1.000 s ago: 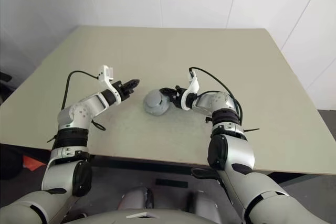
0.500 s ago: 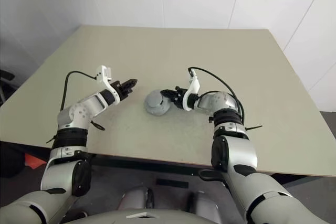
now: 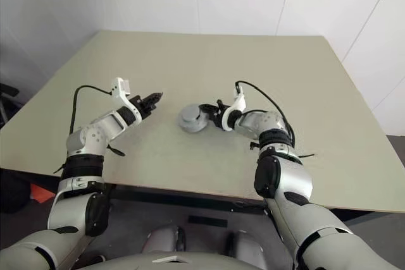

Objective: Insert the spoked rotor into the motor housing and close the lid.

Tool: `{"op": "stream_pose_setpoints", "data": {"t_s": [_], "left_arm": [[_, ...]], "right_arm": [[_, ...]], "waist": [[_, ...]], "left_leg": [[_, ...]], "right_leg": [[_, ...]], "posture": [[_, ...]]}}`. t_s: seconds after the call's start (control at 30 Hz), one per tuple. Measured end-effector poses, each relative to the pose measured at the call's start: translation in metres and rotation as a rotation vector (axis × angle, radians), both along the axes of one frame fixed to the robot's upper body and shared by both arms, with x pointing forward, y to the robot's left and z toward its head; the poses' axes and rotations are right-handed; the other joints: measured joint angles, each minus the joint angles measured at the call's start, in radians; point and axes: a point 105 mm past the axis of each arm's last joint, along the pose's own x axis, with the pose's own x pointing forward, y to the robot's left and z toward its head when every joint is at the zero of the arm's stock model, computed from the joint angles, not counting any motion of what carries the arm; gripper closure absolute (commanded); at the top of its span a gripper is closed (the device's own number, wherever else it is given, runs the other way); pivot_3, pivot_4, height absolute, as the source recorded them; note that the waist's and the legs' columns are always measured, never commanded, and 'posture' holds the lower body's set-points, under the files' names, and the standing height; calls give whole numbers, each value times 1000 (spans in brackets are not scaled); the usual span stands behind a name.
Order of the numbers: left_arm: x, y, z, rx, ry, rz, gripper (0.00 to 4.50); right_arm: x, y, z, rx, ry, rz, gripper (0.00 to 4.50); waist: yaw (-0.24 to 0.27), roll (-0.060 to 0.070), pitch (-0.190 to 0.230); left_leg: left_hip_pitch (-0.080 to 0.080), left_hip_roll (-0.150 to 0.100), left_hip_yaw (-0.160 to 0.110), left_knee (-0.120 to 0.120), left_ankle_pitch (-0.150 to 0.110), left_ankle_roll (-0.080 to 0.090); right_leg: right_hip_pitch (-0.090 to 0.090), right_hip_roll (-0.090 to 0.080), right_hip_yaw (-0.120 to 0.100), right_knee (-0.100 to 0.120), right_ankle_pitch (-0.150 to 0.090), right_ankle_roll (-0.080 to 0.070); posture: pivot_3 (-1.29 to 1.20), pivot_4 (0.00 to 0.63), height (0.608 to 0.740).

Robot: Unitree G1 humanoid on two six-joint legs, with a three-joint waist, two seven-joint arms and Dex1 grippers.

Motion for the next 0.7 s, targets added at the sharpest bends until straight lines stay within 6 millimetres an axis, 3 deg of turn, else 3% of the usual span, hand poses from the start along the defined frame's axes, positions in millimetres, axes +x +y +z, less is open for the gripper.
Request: {"op": "stream_pose_setpoints", "data": {"t_s": [0.3, 0.5, 0.7], "left_arm": [[-8, 11, 1, -133, 7, 24, 4500], [-19, 16, 6, -251, 8, 3, 2639], [-28, 15, 19, -361, -17, -51, 782]], "right_arm": [[17, 4, 40, 130, -50, -69, 3317], [18, 20, 77, 190, -142, -17, 3317], [17, 23, 76, 168, -141, -8, 3317]], "waist": [[-3, 0, 0], [0, 0, 0], [1, -1, 1]], "left_leg": [[-2, 0, 0, 1, 0, 0], [-3, 0, 0, 2, -1, 0], [-3, 0, 0, 2, -1, 0]], "right_leg": [[-3, 0, 0, 3, 0, 0], [-3, 0, 0, 3, 0, -1], [-3, 0, 0, 3, 0, 0]], "posture": [[0, 0, 740], [0, 0, 740], [0, 0, 740]]}}
